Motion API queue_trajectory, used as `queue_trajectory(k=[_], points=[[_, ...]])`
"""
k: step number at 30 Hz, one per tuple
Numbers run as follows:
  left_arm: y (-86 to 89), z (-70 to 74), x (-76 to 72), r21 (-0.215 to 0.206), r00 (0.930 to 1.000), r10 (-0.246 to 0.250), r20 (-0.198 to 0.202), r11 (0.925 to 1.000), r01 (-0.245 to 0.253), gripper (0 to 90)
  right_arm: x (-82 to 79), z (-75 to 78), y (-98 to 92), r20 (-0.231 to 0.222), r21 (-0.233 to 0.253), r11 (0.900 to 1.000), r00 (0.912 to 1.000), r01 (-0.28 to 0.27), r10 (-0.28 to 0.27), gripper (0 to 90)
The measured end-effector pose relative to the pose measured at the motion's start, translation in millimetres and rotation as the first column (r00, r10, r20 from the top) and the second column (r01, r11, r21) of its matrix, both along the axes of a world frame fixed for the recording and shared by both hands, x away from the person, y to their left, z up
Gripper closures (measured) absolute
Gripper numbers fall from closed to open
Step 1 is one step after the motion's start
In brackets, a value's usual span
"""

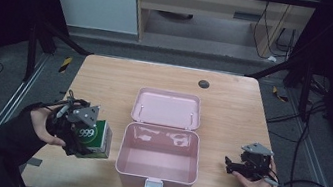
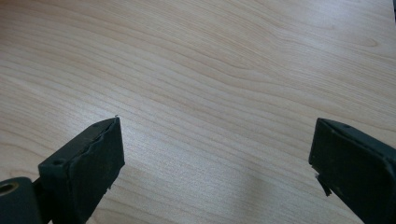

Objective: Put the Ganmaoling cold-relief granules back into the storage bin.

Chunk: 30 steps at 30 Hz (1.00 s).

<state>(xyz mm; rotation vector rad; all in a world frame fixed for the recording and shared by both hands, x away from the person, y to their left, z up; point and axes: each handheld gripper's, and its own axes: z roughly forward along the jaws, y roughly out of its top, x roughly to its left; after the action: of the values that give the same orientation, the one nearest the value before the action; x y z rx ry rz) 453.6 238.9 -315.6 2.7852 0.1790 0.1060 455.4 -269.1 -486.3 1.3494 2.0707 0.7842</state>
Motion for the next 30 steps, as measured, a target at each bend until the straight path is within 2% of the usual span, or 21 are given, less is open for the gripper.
queue_trajectory(k=[8, 12, 21, 30], points=[[-4.7, 16.4, -1.0, -0.020, 1.0000, -0.002, -0.001, 0.9998, 0.002, 14.7, 0.3, -0.4, 0.1, 0.000, 0.000, 1.000, 1.0000, 0.002, -0.002, 3.5], [-11.4, 22.8, 0.3, -0.016, 0.9996, -0.029, 0.005, 0.9995, 0.029, 14.7, 0.4, -0.2, -0.2, -0.001, 0.000, 1.000, 1.0000, 0.002, -0.002, 3.4], [-24.3, 32.5, 0.1, -0.008, 0.9990, -0.044, 0.004, 0.9990, 0.044, 14.7, 0.3, 0.1, -0.8, -0.002, -0.001, 1.000, 1.0000, 0.004, -0.004, 3.3], [-39.0, 35.5, 3.1, -0.006, 0.9978, -0.066, -0.001, 0.9978, 0.066, 14.7, 0.4, 0.1, -0.8, -0.003, 0.000, 1.000, 0.9999, 0.010, -0.010, 3.3]])
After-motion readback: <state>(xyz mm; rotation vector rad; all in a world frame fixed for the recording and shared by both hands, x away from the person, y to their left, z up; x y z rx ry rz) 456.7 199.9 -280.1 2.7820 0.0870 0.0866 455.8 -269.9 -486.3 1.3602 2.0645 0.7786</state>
